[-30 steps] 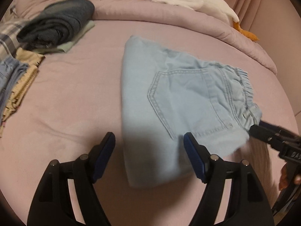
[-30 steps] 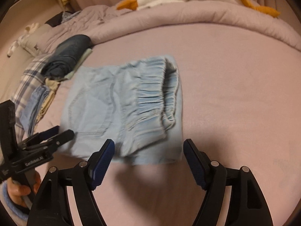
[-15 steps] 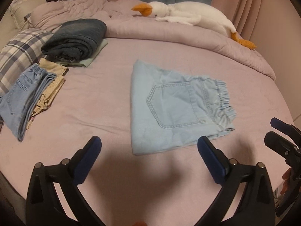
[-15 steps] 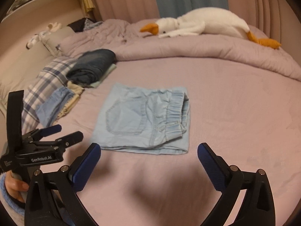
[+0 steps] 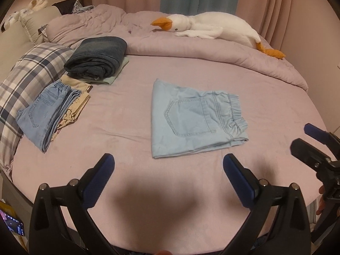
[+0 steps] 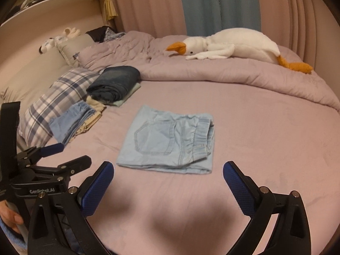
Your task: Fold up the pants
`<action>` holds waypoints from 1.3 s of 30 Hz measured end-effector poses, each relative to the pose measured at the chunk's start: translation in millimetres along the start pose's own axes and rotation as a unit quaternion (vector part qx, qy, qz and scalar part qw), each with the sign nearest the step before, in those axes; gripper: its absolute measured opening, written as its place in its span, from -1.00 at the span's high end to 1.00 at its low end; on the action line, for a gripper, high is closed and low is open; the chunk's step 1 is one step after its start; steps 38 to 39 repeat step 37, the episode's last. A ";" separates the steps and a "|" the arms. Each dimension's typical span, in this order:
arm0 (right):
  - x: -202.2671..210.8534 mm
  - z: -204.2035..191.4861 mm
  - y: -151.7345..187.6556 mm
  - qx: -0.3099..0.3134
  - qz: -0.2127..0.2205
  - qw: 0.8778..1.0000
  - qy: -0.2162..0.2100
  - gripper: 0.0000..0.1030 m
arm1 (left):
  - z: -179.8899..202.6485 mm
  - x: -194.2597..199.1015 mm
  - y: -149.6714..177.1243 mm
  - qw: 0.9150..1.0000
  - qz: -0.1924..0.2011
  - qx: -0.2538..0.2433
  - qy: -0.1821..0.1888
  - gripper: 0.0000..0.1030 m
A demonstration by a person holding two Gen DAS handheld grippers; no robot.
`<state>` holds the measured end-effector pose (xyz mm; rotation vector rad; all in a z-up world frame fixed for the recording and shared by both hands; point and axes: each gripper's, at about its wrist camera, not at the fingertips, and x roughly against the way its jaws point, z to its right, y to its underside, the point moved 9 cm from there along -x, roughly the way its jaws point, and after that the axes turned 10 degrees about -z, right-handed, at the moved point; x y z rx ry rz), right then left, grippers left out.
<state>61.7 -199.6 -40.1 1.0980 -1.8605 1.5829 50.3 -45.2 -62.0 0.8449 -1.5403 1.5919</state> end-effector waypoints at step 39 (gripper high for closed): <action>3.5 -17.1 -3.3 0.011 0.007 1.000 -0.012 -0.98 | 2.1 14.8 -0.8 1.000 0.015 0.001 -0.011 -0.98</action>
